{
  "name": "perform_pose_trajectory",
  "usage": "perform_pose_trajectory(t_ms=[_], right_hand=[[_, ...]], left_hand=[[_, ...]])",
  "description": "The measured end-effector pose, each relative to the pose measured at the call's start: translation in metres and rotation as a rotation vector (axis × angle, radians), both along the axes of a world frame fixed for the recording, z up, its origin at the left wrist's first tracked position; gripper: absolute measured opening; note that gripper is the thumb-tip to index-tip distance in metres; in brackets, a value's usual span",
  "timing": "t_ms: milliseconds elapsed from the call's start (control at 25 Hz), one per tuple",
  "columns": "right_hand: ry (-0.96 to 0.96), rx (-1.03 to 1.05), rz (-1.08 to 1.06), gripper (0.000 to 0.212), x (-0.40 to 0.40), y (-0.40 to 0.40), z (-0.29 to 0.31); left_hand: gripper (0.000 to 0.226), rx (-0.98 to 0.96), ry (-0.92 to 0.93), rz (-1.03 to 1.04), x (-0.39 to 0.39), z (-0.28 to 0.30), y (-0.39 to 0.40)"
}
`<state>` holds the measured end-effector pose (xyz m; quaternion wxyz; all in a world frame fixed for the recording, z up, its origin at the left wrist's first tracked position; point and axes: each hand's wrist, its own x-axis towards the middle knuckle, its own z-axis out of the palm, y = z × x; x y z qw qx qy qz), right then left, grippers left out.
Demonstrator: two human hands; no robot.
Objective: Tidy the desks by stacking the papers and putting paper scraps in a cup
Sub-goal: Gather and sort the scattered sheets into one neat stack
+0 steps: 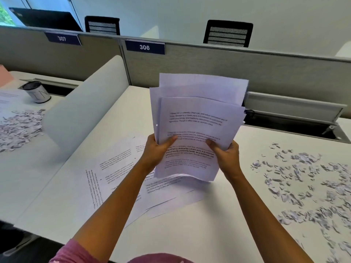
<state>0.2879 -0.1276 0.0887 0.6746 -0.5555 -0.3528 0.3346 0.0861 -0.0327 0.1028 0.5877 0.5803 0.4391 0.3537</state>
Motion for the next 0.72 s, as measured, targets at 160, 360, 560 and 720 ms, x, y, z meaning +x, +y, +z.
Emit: perform_pose_trajectory(t_ms=[160,360,560,720], right_hand=[[-0.09,0.029,0.008,0.033,-0.003,0.011,0.014],[-0.131,0.052,0.029,0.054,0.004,0.011,0.023],[-0.051,0.061,0.06,0.05,0.002,0.016,0.013],[-0.079,0.039,0.032,0.033,-0.004,0.029,0.028]], left_hand=[[0.026,0.154,-0.118,0.027,0.0,0.012,0.005],[0.038,0.252,-0.103,0.044,-0.004,0.025,0.015],[0.047,0.249,-0.068,0.084,0.01,0.016,0.016],[0.032,0.313,-0.084,0.204,0.021,0.032,0.019]])
